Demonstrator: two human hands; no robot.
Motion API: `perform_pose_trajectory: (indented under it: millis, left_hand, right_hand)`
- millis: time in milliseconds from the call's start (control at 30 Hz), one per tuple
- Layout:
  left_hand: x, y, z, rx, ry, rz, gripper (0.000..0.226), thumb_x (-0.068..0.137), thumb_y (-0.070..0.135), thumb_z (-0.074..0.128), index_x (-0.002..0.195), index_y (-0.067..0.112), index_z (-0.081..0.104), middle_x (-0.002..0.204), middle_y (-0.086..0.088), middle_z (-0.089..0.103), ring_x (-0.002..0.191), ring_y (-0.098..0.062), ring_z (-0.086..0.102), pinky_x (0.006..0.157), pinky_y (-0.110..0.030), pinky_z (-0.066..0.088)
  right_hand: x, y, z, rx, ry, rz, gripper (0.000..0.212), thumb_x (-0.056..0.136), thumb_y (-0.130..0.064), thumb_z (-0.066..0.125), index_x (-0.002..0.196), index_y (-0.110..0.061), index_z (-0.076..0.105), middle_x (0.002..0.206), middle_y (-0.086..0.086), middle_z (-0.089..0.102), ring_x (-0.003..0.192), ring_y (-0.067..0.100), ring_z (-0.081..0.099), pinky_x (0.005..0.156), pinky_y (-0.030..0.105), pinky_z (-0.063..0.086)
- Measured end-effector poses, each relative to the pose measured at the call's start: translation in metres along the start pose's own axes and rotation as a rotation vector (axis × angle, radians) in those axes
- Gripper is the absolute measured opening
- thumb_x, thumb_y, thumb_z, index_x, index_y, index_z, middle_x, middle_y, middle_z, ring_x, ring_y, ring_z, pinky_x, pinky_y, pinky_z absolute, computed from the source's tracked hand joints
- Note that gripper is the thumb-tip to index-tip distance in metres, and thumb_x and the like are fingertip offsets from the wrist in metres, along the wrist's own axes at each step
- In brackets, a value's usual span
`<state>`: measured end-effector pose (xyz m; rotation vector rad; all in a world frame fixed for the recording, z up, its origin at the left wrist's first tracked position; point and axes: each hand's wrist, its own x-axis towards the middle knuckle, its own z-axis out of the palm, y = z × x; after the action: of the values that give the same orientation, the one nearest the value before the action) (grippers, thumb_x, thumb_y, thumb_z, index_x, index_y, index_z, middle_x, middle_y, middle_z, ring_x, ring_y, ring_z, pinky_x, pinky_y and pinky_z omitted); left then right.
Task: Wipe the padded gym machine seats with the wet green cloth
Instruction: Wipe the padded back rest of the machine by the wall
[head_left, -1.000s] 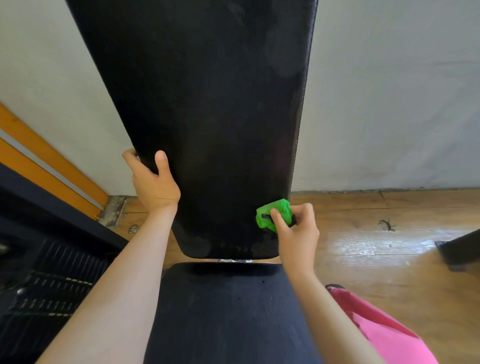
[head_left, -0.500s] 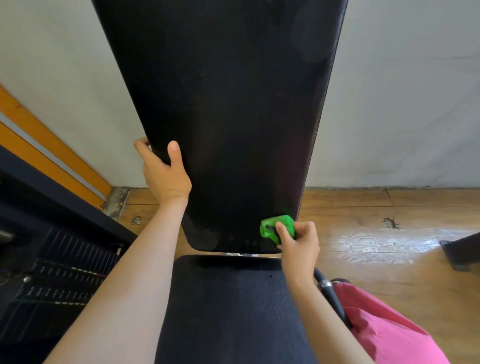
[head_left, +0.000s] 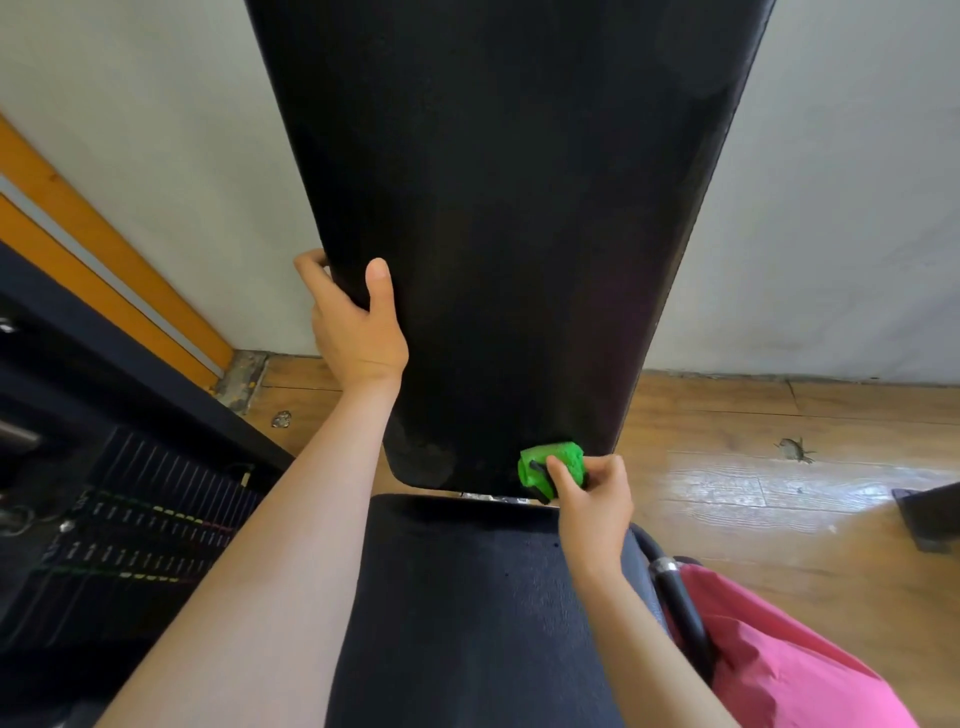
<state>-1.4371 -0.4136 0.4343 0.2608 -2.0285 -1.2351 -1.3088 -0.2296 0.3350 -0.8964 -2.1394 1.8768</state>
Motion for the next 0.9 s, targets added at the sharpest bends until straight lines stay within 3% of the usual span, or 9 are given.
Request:
perform_pose_trajectory:
  millis: [100,300,433,600,767,900]
  left_hand:
    - [0.000,0.000,0.000,-0.011,-0.001,0.008,0.062,0.091,0.054,0.037,0.121,0.000,0.042,0.085,0.002,0.054,0.068,0.000,0.053,0.061,-0.006,0.039]
    - [0.001,-0.006,0.002,-0.039,0.004,0.027,0.059,0.093,0.050,0.039,0.118,-0.003,0.043,0.080,0.016,0.049,0.071,0.007,0.054,0.062,-0.007,0.040]
    - [0.002,-0.007,0.002,-0.046,0.006,0.049,0.060,0.092,0.050,0.039,0.117,-0.004,0.043,0.080,0.017,0.048,0.072,0.006,0.055,0.061,-0.007,0.040]
    - [0.001,-0.007,0.001,-0.052,-0.005,0.032,0.061,0.091,0.052,0.038,0.118,-0.002,0.043,0.084,0.011,0.052,0.073,0.004,0.055,0.063,-0.006,0.040]
    - [0.003,-0.005,0.000,-0.039,-0.022,0.027,0.060,0.091,0.052,0.038,0.119,0.000,0.042,0.084,0.021,0.048,0.076,0.014,0.054,0.063,-0.005,0.041]
    - [0.001,0.001,-0.003,-0.029,-0.041,-0.017,0.062,0.089,0.056,0.036,0.122,0.003,0.041,0.089,0.016,0.051,0.077,0.013,0.054,0.065,-0.002,0.040]
  right_hand:
    - [-0.001,0.028,0.003,-0.023,0.025,0.152,0.022,0.085,-0.020,0.074,0.085,-0.011,0.054,0.082,0.005,0.062,0.081,0.021,0.064,0.074,0.046,0.058]
    - [-0.005,0.007,0.013,0.116,0.037,0.145,0.020,0.086,-0.018,0.073,0.086,-0.010,0.054,0.086,0.006,0.060,0.083,0.018,0.064,0.059,0.022,0.056]
    - [-0.013,-0.032,0.026,0.209,-0.013,0.050,0.018,0.086,-0.016,0.072,0.087,-0.010,0.055,0.088,0.006,0.063,0.082,0.014,0.066,0.060,0.021,0.055]
    - [-0.015,-0.044,0.033,0.153,-0.025,-0.040,0.020,0.085,-0.019,0.074,0.089,-0.011,0.056,0.086,0.002,0.064,0.082,0.013,0.067,0.065,0.030,0.060]
    - [-0.014,-0.003,0.030,-0.031,-0.032,0.124,0.024,0.082,-0.021,0.077,0.082,-0.011,0.055,0.080,0.003,0.062,0.080,0.022,0.065,0.073,0.048,0.058]
    - [-0.010,-0.002,0.009,-0.019,-0.005,0.125,0.022,0.083,-0.020,0.075,0.083,-0.013,0.055,0.082,0.004,0.063,0.081,0.023,0.065,0.075,0.049,0.058]
